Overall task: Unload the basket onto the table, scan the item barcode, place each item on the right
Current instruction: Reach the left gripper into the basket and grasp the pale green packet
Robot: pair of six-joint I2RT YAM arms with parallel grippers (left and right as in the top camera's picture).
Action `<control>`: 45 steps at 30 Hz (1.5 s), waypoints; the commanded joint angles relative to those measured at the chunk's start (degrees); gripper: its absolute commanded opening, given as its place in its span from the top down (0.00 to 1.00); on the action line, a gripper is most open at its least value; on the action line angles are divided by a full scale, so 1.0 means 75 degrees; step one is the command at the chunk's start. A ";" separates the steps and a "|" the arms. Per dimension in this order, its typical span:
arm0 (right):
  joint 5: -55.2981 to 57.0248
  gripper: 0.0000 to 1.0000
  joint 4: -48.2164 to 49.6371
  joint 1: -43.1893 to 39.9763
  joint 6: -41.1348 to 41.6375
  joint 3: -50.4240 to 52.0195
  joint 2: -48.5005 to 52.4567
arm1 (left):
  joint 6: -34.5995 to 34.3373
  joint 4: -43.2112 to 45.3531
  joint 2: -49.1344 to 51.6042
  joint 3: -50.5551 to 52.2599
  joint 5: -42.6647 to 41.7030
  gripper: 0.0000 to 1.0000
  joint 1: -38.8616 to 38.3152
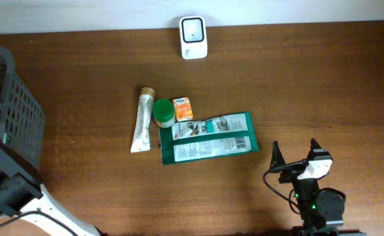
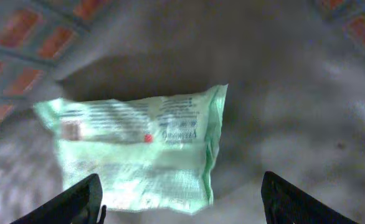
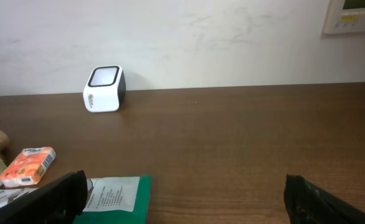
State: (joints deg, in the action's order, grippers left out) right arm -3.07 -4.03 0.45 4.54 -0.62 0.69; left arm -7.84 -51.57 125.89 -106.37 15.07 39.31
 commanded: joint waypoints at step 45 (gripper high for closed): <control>-0.0017 0.02 -0.0032 -0.0012 0.0050 0.0041 -0.0058 | -0.0833 -0.0498 -0.4960 -0.2014 -0.2818 1.00 -0.1265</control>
State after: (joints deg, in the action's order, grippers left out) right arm -3.07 -4.03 0.45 4.54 -0.62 0.69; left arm -13.32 -55.11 91.92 -121.36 -2.20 35.66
